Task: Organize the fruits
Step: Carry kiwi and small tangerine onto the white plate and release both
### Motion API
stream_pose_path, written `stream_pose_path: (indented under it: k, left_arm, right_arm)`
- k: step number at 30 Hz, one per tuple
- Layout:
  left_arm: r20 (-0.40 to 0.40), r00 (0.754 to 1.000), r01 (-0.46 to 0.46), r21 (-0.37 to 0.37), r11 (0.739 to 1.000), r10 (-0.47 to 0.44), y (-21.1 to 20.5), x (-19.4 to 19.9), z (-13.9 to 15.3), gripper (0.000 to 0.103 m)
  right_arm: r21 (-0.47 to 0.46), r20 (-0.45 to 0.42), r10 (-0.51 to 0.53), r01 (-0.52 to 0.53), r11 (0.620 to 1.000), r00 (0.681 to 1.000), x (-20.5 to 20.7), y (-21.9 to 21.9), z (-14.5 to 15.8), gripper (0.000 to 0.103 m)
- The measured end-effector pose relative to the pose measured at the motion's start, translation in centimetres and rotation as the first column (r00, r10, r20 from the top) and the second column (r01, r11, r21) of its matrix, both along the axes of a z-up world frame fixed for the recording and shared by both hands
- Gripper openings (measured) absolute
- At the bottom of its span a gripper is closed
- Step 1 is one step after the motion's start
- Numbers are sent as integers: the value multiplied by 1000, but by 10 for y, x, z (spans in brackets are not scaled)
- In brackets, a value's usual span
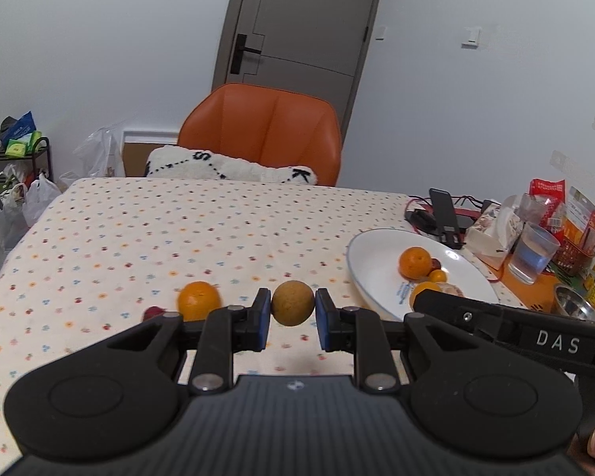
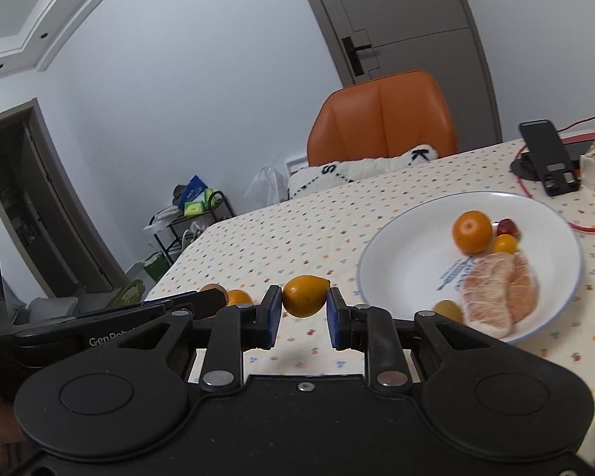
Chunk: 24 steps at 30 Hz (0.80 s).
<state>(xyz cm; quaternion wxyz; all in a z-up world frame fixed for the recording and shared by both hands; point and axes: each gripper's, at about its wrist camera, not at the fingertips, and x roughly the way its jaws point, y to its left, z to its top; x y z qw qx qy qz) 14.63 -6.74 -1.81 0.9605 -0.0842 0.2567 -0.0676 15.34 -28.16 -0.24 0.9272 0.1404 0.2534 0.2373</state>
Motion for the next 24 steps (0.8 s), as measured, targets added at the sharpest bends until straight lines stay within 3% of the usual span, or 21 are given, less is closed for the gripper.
stream_pose_path:
  k: [24]
  left_arm:
    - [-10,994,106,6,994,-106,-75,25,-7,22]
  right_arm:
    - [32,-26,-157,158,987,987,-4,-87,-14,23]
